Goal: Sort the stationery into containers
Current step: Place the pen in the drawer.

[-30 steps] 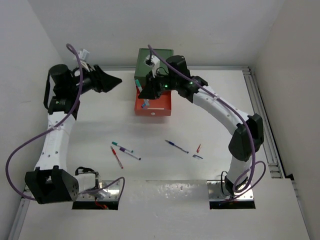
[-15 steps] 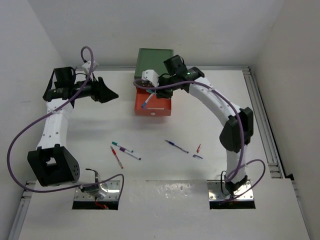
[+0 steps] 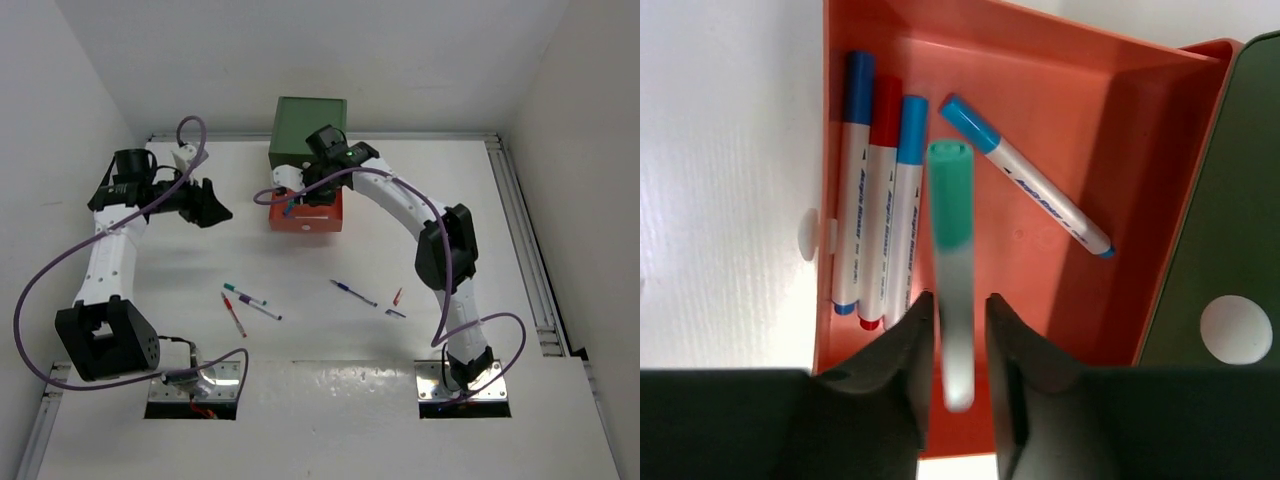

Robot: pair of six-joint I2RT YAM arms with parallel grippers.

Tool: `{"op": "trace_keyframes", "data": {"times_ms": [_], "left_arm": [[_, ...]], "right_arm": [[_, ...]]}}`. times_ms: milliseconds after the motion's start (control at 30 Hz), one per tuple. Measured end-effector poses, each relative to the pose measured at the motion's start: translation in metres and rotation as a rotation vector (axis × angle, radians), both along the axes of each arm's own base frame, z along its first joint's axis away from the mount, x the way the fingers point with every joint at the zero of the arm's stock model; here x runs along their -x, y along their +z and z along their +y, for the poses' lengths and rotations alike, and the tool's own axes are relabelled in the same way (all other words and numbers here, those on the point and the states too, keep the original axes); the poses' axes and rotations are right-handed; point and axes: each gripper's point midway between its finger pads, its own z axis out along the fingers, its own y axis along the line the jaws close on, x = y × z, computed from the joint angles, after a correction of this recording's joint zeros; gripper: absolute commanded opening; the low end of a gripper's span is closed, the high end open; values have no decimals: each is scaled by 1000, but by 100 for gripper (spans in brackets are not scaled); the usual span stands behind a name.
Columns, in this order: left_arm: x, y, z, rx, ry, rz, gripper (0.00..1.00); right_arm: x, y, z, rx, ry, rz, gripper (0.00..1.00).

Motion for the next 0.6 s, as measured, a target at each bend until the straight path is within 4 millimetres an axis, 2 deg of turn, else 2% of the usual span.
{"op": "trace_keyframes", "data": {"times_ms": [167, 267, 433, 500, 600], "left_arm": [[13, -29, 4, -76, -52, 16, 67], [25, -44, 7, -140, -121, 9, 68], [51, -60, 9, -316, -346, -99, 64], [65, -67, 3, -387, -454, -152, 61], [88, -85, -9, -465, -601, -191, 55]], "right_arm": [[-1, -1, -1, 15, 15, -16, 39], [0, -4, -1, 23, 16, -16, 39], [1, -2, 2, -1, -24, 3, 38], [1, 4, 4, -35, -66, 26, 38], [4, 28, 5, -128, -155, 70, 38]]}}
